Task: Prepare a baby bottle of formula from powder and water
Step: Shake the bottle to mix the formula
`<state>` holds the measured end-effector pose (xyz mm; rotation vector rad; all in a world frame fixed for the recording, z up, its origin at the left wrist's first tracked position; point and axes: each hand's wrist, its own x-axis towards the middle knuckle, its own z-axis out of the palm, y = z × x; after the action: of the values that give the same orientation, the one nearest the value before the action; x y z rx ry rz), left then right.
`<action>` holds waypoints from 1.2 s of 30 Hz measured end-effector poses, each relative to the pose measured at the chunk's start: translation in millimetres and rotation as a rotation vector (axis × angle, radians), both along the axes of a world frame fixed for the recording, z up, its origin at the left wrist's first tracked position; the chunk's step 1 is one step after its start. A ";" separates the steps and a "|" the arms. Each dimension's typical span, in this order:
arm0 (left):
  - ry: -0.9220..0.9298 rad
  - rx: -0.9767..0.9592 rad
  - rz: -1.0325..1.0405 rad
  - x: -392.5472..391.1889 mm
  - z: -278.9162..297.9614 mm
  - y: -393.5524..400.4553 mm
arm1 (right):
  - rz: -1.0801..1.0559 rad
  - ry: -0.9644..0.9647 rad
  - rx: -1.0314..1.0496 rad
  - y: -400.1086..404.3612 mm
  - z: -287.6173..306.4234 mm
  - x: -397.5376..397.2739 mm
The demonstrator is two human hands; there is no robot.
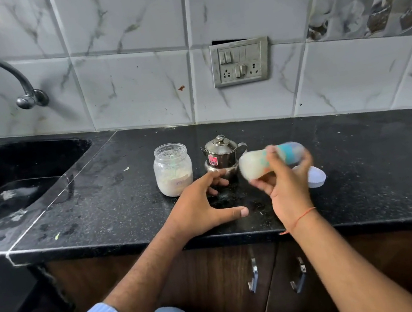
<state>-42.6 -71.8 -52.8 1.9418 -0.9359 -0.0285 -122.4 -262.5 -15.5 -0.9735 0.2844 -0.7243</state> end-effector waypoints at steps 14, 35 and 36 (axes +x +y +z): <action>-0.020 -0.003 0.010 -0.5 -1.2 -0.1 | -0.011 -0.003 -0.012 -0.9 0.0 0.3; -0.009 -0.006 0.011 -1.8 0.2 0.5 | -0.027 -0.009 -0.021 -1.3 -2.3 -0.4; -0.012 -0.007 0.004 -2.1 -0.1 0.5 | 0.046 0.035 -0.112 0.2 -1.4 -1.1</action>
<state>-44.7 -71.3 -53.0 1.9394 -0.9386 -0.0105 -123.5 -262.3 -16.9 -1.0968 0.2537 -0.6871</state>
